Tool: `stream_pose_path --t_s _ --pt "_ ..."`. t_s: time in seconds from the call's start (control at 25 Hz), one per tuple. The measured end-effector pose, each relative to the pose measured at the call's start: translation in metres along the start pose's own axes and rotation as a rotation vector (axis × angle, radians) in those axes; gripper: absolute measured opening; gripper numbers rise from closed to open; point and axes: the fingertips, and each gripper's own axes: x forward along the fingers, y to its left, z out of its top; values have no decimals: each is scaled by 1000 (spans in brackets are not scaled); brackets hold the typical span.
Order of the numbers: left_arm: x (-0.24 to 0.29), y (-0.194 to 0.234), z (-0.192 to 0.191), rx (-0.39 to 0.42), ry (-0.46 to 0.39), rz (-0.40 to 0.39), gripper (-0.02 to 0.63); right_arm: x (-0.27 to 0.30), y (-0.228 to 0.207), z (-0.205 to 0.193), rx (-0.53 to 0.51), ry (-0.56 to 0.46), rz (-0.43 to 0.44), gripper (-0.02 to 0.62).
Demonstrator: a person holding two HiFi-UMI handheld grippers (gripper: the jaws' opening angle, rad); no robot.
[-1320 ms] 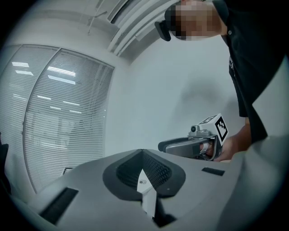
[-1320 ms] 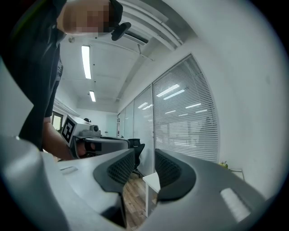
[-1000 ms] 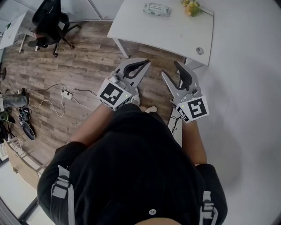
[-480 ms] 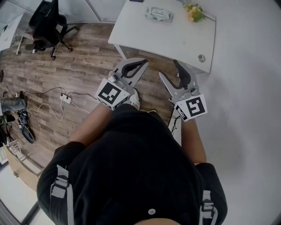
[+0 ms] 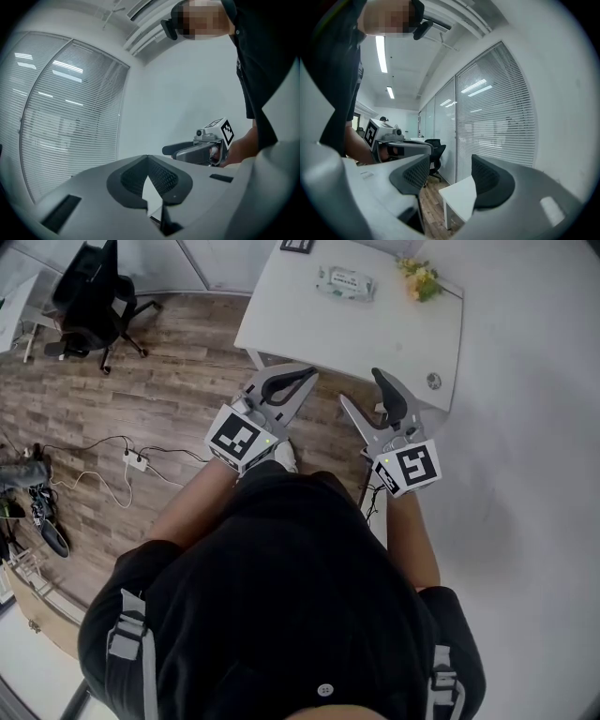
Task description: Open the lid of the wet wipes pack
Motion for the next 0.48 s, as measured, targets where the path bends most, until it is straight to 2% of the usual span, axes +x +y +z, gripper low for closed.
stream_pose_path --t_s 0.48 --pt "11 57 -8 -27 25 -24 5 45 -21 -11 52 29 -49 291"
